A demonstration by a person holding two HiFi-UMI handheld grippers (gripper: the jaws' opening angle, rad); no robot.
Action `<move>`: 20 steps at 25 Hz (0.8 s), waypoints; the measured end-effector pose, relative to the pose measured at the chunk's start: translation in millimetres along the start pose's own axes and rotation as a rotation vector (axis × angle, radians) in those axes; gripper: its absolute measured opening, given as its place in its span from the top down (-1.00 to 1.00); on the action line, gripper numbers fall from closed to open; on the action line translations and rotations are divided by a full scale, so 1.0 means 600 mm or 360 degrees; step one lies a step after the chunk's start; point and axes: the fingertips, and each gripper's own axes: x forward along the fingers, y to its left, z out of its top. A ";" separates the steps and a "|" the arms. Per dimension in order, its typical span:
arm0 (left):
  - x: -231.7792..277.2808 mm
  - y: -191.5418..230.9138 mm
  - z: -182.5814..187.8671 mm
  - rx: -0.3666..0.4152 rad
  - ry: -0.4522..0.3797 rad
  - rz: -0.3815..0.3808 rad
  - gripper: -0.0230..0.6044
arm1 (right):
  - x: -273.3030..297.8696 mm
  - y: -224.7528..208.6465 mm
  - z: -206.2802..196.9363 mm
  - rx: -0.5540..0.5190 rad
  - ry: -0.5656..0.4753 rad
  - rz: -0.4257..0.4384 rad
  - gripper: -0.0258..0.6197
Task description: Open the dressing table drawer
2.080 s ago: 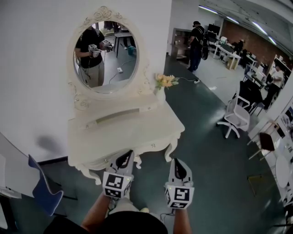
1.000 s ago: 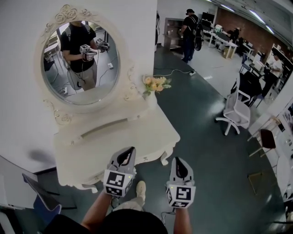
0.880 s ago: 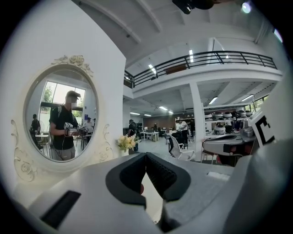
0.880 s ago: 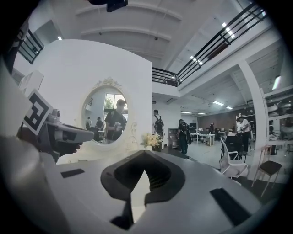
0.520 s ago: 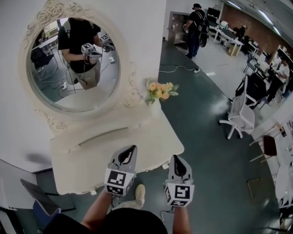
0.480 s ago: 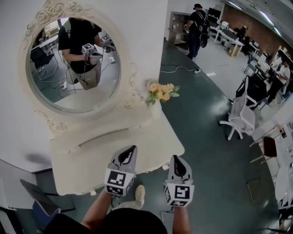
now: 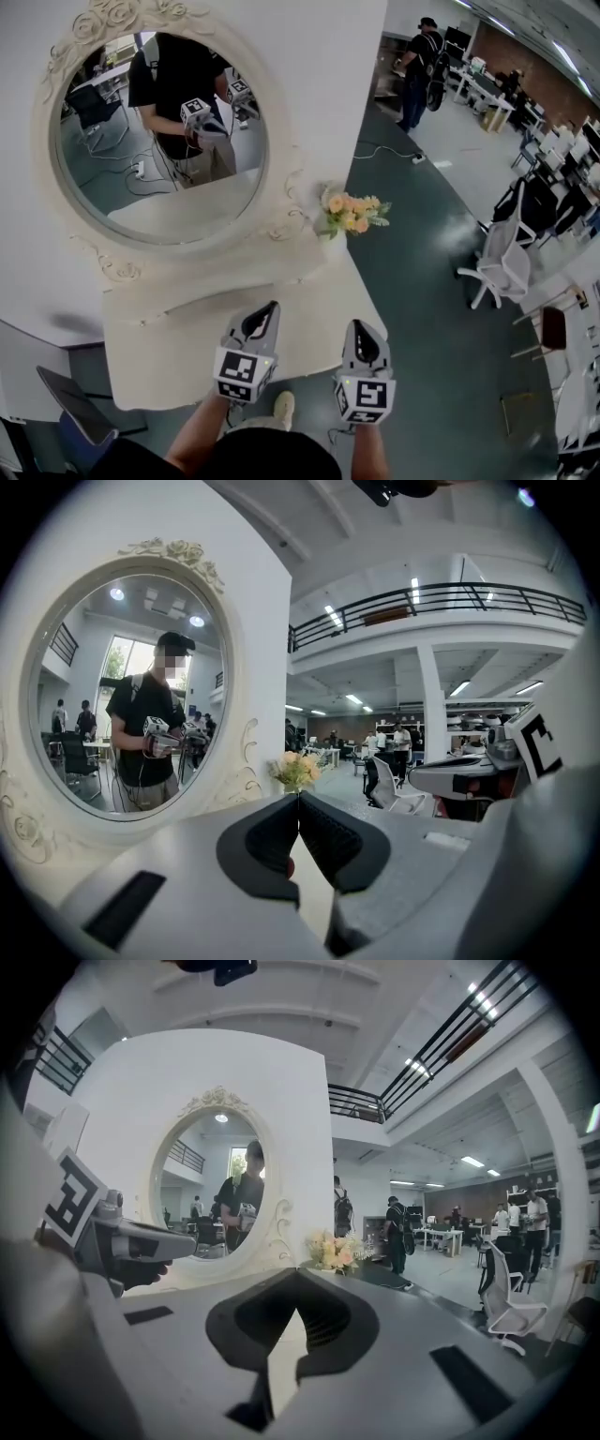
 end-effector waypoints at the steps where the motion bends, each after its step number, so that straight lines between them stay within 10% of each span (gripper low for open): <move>1: 0.002 0.010 0.000 -0.0004 0.0001 0.0012 0.91 | 0.010 0.006 0.000 -0.0001 0.0002 0.0015 0.92; 20: 0.003 0.145 -0.085 -0.0121 0.0106 0.0472 0.91 | 0.183 0.071 -0.084 -0.0058 0.0154 0.0480 0.92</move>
